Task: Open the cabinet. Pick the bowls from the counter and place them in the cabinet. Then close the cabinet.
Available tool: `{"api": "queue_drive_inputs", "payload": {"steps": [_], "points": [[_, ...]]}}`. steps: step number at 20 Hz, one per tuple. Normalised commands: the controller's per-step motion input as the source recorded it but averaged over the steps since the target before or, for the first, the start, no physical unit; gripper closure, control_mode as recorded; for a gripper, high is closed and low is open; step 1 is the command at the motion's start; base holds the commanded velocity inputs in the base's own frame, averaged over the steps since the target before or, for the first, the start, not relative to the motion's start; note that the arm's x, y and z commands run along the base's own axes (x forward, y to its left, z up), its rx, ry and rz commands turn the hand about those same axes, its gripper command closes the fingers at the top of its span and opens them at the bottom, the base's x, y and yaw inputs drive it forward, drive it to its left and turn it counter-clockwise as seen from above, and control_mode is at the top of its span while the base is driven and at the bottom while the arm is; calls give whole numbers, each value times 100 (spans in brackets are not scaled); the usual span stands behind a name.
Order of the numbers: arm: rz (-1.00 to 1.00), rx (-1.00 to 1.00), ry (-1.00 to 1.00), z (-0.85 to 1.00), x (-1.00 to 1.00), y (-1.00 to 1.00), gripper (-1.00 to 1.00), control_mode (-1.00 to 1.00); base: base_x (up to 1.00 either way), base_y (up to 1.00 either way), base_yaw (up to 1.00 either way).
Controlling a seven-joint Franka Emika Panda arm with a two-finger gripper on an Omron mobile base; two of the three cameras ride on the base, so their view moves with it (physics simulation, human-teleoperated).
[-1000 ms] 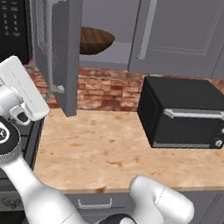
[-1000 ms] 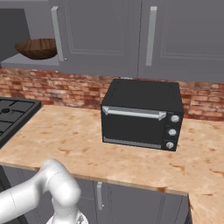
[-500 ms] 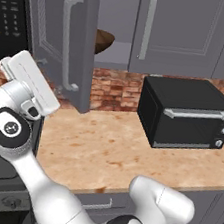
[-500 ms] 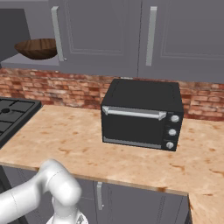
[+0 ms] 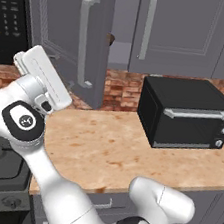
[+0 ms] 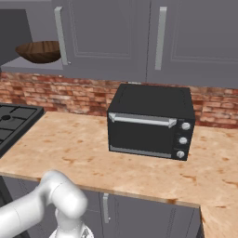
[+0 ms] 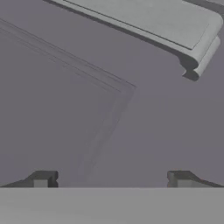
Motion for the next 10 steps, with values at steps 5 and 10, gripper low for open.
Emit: {"api": "queue_drive_inputs", "payload": {"steps": [5, 10], "points": [[0, 0, 0, 8, 13, -34, -100, -100, 0, 0, 0], [0, 0, 0, 1, 21, -32, -100, -100, 0, 0, 0]]}}
